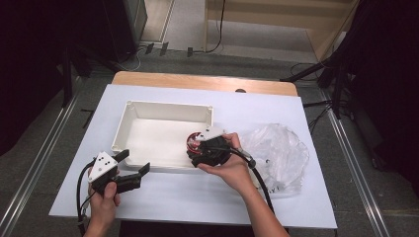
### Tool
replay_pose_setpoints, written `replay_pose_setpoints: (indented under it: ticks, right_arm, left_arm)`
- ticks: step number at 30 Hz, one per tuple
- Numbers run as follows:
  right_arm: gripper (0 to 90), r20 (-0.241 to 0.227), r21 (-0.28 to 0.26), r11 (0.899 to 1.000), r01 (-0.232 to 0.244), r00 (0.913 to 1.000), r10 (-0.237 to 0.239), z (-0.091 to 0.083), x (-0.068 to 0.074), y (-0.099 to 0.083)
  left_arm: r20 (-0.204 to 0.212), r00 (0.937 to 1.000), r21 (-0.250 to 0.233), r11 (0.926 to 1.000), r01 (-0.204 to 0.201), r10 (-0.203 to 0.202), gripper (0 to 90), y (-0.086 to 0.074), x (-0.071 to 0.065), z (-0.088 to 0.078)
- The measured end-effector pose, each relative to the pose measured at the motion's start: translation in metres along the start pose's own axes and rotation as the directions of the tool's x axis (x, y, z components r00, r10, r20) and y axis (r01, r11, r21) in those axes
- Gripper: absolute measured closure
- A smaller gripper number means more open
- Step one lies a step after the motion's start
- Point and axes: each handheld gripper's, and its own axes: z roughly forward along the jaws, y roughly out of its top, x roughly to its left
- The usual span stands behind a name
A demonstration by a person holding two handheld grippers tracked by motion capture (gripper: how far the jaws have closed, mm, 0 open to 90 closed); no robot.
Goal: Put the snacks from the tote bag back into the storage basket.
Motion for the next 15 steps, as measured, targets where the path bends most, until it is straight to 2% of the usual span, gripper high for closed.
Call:
replay_pose_setpoints:
  ticks: [6,13,15]
  right_arm:
    - [25.7,-0.003,0.012,1.0,0.008,1.0,-0.008,0.0004,-0.0011,0.0006]
    - [24.9,-0.005,0.033,0.999,-0.018,0.9998,0.018,0.0009,-0.0023,0.0011]
    - [25.7,0.038,0.011,1.0,-0.017,0.9992,0.016,-0.002,-0.0035,0.0015]
  left_arm:
    - [0.002,1.0,0.003,1.0,-0.003,0.003,14.8,0.0001,-0.0004,0.0004]
    - [0.003,1.0,0.0,1.0,0.001,-0.001,14.8,-0.0001,0.0012,-0.0001]
    - [0.002,1.0,-0.002,1.0,0.004,-0.004,14.8,0.0,0.002,-0.0002]
